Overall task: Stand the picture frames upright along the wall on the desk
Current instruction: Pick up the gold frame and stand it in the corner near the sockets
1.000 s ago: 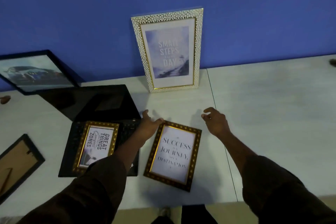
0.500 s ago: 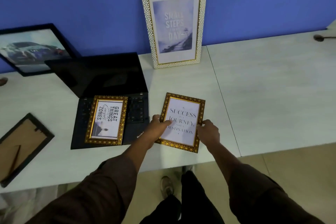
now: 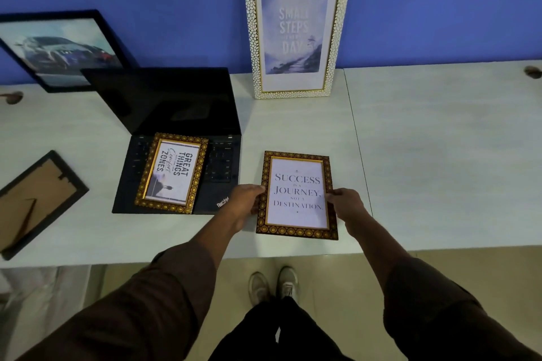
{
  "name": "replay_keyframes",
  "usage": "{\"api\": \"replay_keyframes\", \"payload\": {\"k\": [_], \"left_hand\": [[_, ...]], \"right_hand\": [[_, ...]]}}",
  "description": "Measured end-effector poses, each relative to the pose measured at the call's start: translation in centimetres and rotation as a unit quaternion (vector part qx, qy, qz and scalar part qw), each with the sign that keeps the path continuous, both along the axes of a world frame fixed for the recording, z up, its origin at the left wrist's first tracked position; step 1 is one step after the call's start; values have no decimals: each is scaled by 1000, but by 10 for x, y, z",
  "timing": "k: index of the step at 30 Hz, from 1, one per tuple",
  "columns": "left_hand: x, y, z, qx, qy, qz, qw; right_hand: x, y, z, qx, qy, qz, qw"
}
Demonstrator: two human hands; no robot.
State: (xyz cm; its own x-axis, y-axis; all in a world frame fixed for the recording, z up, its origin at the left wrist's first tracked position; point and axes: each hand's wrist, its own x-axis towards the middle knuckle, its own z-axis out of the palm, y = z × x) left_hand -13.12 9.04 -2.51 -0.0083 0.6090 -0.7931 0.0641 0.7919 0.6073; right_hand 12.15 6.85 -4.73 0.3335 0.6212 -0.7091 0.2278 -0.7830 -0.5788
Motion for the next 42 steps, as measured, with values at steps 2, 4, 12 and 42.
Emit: {"api": "replay_keyframes", "payload": {"k": [2,4,12,42], "left_hand": [[1,-1,4,9,4,17,1000],[2,-1,8,21,6,29,999],[-19,-5,42,91,21,77,993],[-464,-131,166,215,194,303,908]], "right_hand": [[7,5,6,16,17,21,1000],[10,11,16,36,22,34,999],[-1,32,53,84,76,76,991],[-517,64,166,244,41,432,867]]}}
